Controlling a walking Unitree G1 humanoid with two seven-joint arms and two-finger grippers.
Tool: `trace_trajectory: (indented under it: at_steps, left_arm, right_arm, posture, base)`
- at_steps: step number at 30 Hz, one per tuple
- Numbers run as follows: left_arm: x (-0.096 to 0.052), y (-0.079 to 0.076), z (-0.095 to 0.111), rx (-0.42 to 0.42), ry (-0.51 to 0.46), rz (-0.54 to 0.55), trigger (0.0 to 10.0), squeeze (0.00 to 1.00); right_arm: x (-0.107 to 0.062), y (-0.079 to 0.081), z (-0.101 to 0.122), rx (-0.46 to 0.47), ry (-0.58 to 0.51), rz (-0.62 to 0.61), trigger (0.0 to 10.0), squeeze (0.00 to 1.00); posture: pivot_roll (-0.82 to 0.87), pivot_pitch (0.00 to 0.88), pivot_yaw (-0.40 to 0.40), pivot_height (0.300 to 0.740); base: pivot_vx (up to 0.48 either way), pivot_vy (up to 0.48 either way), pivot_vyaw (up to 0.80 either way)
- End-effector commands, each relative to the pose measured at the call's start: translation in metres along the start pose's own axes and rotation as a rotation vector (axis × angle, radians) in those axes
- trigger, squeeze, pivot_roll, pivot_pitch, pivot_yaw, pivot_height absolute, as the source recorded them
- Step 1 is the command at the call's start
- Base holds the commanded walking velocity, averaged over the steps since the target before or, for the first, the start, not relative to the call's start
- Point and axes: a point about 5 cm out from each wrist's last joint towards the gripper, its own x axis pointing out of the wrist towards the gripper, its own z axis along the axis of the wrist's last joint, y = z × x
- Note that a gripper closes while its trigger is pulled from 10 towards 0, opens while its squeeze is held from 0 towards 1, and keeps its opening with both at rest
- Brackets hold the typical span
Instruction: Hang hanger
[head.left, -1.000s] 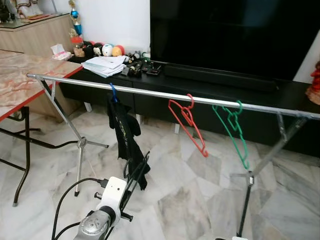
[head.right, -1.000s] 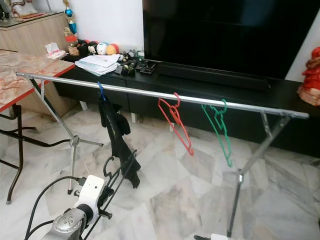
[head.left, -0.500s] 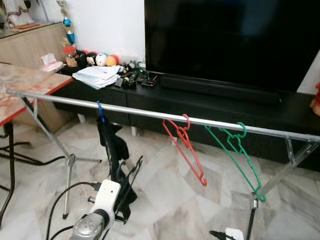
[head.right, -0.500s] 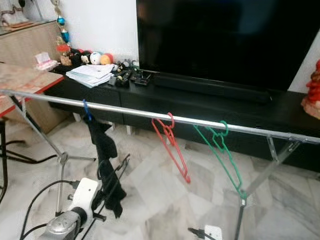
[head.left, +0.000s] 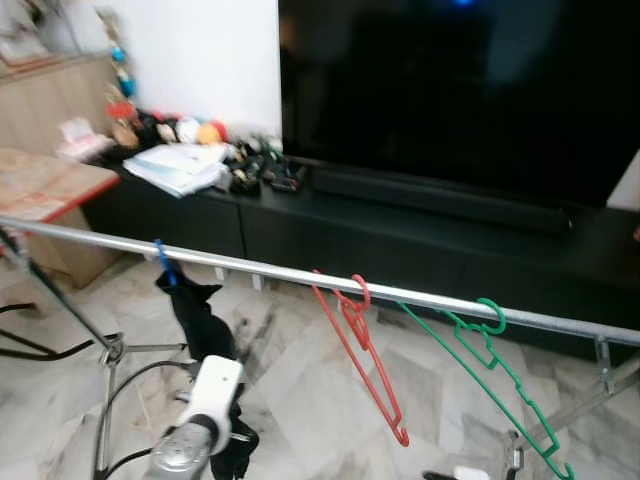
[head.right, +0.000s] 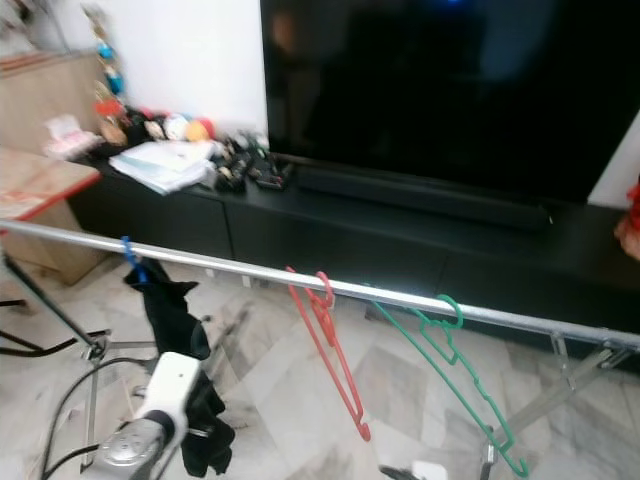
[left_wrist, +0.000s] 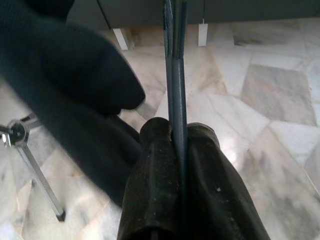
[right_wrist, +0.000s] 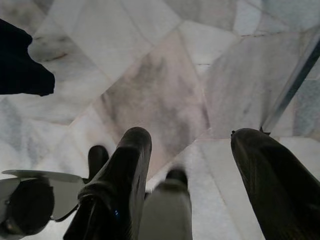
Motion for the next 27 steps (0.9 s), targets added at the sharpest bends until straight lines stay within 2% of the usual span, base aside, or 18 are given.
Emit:
trace_trajectory:
  at_steps: [1, 10, 13, 17, 22, 27]
  left_arm:
    - [0.000, -0.002, 0.002, -0.009, -0.010, 0.016, 10.0, 0.00]
    - [-0.001, 0.004, 0.003, -0.042, -0.026, 0.065, 10.0, 0.00]
    - [-0.001, 0.011, 0.007, -0.065, -0.055, 0.121, 10.0, 0.00]
    - [0.003, 0.016, 0.022, -0.052, -0.127, 0.160, 10.0, 0.00]
    - [0.011, 0.018, 0.030, -0.007, -0.130, 0.176, 10.0, 0.00]
    - [0.020, 0.019, 0.041, -0.027, -0.138, 0.185, 10.0, 0.00]
  right_arm:
    - [-0.001, -0.008, -0.006, -0.006, 0.019, -0.020, 10.0, 0.00]
    - [-0.001, -0.008, -0.004, -0.021, 0.018, -0.015, 10.0, 0.00]
    - [-0.001, -0.007, -0.003, -0.023, 0.018, -0.012, 10.0, 0.00]
    - [-0.001, -0.007, -0.002, -0.038, 0.018, -0.008, 10.0, 0.00]
    - [-0.001, -0.007, -0.001, -0.046, 0.018, -0.007, 10.0, 0.00]
    - [-0.001, -0.007, 0.000, -0.060, 0.017, -0.005, 10.0, 0.00]
  posture:
    - [0.06, 0.000, 0.008, 0.740]
    - [0.06, 0.000, 0.007, 0.740]
    - [0.07, 0.000, 0.007, 0.740]
    - [0.07, 0.004, 0.003, 0.740]
    - [0.07, 0.006, 0.001, 0.740]
    - [0.06, 0.009, -0.001, 0.740]
  base:
    - [0.000, 0.000, 0.00]
    - [0.000, 0.000, 0.00]
    - [0.000, 0.000, 0.00]
    - [0.000, 0.000, 0.00]
    - [0.000, 0.000, 0.00]
    - [0.000, 0.000, 0.00]
